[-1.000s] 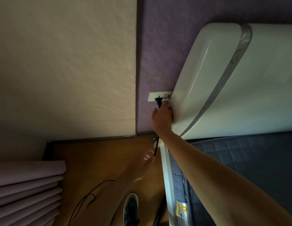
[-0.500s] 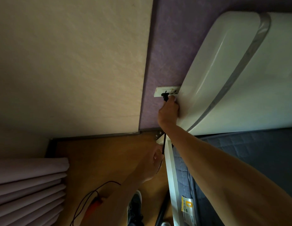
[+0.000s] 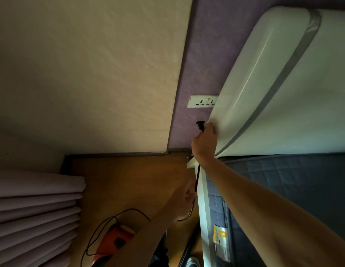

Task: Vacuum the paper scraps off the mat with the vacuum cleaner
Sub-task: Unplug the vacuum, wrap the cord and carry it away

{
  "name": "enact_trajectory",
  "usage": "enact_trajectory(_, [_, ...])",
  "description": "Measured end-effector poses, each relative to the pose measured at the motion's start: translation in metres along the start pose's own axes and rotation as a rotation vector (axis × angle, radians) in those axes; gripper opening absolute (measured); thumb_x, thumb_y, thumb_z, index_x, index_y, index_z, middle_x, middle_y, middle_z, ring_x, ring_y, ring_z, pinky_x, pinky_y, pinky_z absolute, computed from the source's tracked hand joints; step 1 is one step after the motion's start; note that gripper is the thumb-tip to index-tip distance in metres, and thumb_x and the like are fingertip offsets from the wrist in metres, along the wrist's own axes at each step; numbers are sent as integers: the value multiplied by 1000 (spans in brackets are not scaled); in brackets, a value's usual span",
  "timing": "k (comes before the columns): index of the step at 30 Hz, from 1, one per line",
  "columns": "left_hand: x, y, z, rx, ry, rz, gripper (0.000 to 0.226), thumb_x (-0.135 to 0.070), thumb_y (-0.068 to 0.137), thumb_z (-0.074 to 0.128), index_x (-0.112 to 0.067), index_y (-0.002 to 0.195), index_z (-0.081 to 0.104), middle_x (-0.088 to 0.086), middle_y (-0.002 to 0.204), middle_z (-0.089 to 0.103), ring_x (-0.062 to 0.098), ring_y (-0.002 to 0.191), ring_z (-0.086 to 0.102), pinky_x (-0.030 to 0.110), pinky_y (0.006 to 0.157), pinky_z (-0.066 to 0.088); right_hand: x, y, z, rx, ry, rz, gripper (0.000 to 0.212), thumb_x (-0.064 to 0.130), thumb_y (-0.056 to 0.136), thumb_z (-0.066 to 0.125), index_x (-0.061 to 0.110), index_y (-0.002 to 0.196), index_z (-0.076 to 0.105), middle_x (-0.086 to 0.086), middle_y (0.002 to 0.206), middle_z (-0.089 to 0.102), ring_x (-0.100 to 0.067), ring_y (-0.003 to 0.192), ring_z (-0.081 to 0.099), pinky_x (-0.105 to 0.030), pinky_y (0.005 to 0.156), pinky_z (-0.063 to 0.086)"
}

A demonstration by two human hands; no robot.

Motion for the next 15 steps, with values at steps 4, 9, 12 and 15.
enact_trajectory(4, [3,-10,5,-60,-23,-105,30,-19,105,44,-29,77,39,-4,66,41,8,58,41,23,61,38,6,-13,-19,-44,22,-65,22,11,102,45,5,122,51,-13,117,65,-31,105,65,-37,80,52])
enact_trajectory(9, [-7,-34,12,-85,-71,-176,19,-28,105,44,-25,86,47,1,68,42,12,61,43,25,62,41,20,-33,-47,-5,36,-256,23,18,102,48,6,121,54,-11,107,70,-27,94,68,-26,70,46])
enact_trajectory(12, [-17,-58,20,-187,-142,-170,20,-24,104,47,-19,84,45,0,65,41,12,59,42,30,62,42,26,-49,-64,39,30,-358,21,19,101,50,7,118,55,-9,100,70,-25,87,68,-25,65,44])
enact_trajectory(15, [-34,-90,25,-262,-154,-91,28,-13,102,49,-27,78,46,-4,63,47,10,56,49,25,54,46,35,-68,-81,88,71,-450,20,17,100,53,7,116,58,-4,91,68,-21,79,66,-15,57,37])
Point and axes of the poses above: each hand's wrist, its own y-axis towards the middle knuckle, its own z-axis out of the palm, x = y × z, the point moved 2 cm from there along y, towards the middle knuckle
